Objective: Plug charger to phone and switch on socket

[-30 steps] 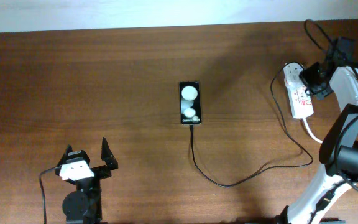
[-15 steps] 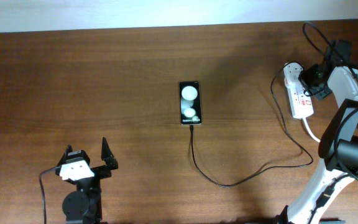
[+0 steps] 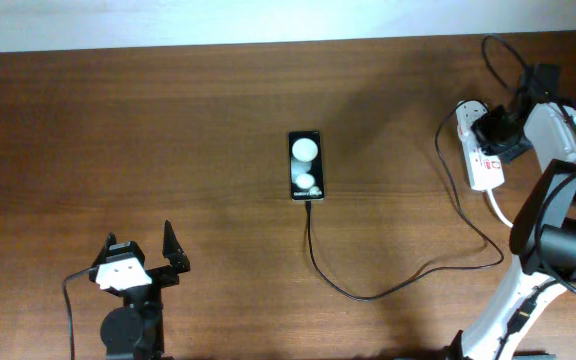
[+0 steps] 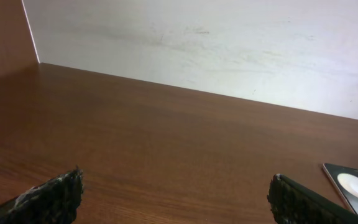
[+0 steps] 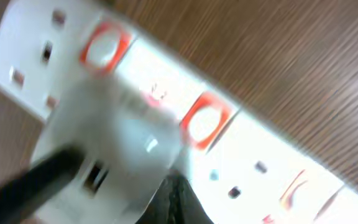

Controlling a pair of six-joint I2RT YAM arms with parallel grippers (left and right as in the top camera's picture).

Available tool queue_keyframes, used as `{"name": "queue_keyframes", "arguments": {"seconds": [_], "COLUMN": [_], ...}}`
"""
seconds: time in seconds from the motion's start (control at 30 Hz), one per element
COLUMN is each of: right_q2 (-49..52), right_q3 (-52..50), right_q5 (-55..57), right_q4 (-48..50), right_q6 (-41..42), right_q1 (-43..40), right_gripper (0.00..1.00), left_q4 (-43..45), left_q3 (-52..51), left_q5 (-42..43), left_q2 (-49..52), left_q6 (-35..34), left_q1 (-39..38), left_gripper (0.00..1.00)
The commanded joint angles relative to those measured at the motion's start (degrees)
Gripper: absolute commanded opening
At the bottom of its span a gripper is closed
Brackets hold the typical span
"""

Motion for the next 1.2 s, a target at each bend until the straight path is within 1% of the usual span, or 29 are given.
{"name": "queue_keyframes", "arguments": {"seconds": [0.0, 0.07, 0.13, 0.17, 0.2, 0.3, 0.33, 0.37, 0.4, 0.5, 0.53, 0.57, 0.63, 0.67, 0.7, 0.73, 0.77, 0.8, 0.83, 0.87, 0.9, 0.93, 1.07, 1.13, 1.17], "right_q2": [-2.43, -11.82, -21.27, -26.82, -33.22, -47.67, -54.31, -61.57, -64.74, -74.01, -75.91, -77.77, -79.08, -80.78, -83.36, -87.54, -94.66, -100.06, -106.99, -114.60, -118.92, -123.71, -123.60, -123.60, -123.60], "right_q3": [-1.68, -1.68, -1.70, -1.70, -1.70, -1.70, -1.70, -1.70, -1.70, -1.70, -1.70, -1.77, -2.25, -4.76, -8.94, -15.47, -25.88, -33.70, -43.82, -55.36, -62.60, -73.18, -87.73, -92.06, -92.72], "right_q5": [3.26, 8.83, 10.82, 10.80, 10.69, 10.67, 10.67, 10.69, 10.71, 10.71, 9.35, 9.84, 10.23, 12.72, 13.97, 13.90, 13.64, 12.85, 12.15, 11.91, 11.78, 9.77, 6.56, 6.60, 6.56], "right_q4": [-7.74, -14.49, -18.45, -21.68, -25.49, -32.59, -36.35, -41.64, -43.01, -42.99, -42.99, -44.57, -47.34, -46.53, -43.80, -37.70, -27.54, -20.52, -11.41, -0.46, 6.21, 16.17, 33.68, 38.12, 38.60], "right_q6": [1.53, -0.15, -7.30, -10.60, -12.09, -13.09, -13.07, -13.09, -13.07, -13.07, -12.81, -15.45, -16.94, -16.94, -16.94, -16.94, -16.94, -16.94, -16.94, -16.94, -16.94, -16.94, -16.94, -18.53, -19.78], "right_q1": [-1.27, -3.30, -2.34, -0.98, 1.40, 8.28, 11.80, 14.73, 15.28, 15.23, 15.23, 15.23, 15.26, 15.19, 15.04, 15.06, 15.10, 15.10, 15.10, 15.10, 15.10, 15.10, 15.19, 15.19, 15.19], "right_gripper": [0.04, 0.04, 0.04, 0.04, 0.04, 0.04, 0.36, 0.99, 0.99, 0.99, 0.99, 0.99, 0.99, 0.99, 0.99, 0.99, 0.99, 0.99, 0.99, 0.99, 0.99, 0.99, 0.99, 0.99, 0.99], "left_q4": [-0.24, -0.26, -0.26, -0.26, -0.26, -0.26, -0.26, -0.24, -0.24, -0.26, -0.26, -0.24, -0.24, -0.24, -0.26, -0.24, -0.24, -0.24, -0.26, -0.26, -0.26, -0.24, -0.24, -0.26, -0.26], "left_q3": [-0.13, -0.13, -0.13, -0.13, -0.13, -0.13, -0.13, -0.13, -0.13, -0.13, -0.13, -0.13, -0.13, -0.13, -0.13, -0.13, -0.13, -0.13, -0.13, -0.13, -0.13, -0.13, -0.13, -0.13, -0.13], "left_q5": [0.00, 0.00, 0.00, 0.00, 0.00, 0.00, 0.00, 0.00, 0.00, 0.00, 0.00, 0.00, 0.00, 0.00, 0.00, 0.00, 0.02, 0.00, 0.00, 0.00, 0.00, 0.00, 0.00, 0.00, 0.00], "left_q2": [-0.35, -0.35, -0.35, -0.35, -0.35, -0.35, -0.35, -0.35, -0.35, -0.35, -0.35, -0.35, -0.35, -0.35, -0.35, -0.35, -0.35, -0.35, -0.35, -0.35, -0.35, -0.35, -0.35, -0.35, -0.35], "left_q6": [-0.31, -0.31, -0.31, -0.31, -0.31, -0.31, -0.31, -0.31, -0.31, -0.31, -0.31, -0.31, -0.31, -0.31, -0.31, -0.31, -0.31, -0.31, -0.31, -0.31, -0.31, -0.31, -0.31, -0.31, -0.28], "left_q1": [0.13, 0.13, 0.15, 0.15, 0.13, 0.13, 0.13, 0.13, 0.15, 0.15, 0.13, 0.13, 0.13, 0.13, 0.13, 0.15, 0.13, 0.15, 0.13, 0.13, 0.15, 0.13, 0.13, 0.13, 0.15], "left_gripper": [0.99, 0.99, 0.99, 0.99, 0.99, 0.99, 0.99, 0.99, 0.99, 0.99, 0.99, 0.99, 0.99, 0.99, 0.99, 0.99, 0.99, 0.99, 0.99, 0.99, 0.99, 0.99, 0.99, 0.99, 0.99]}}
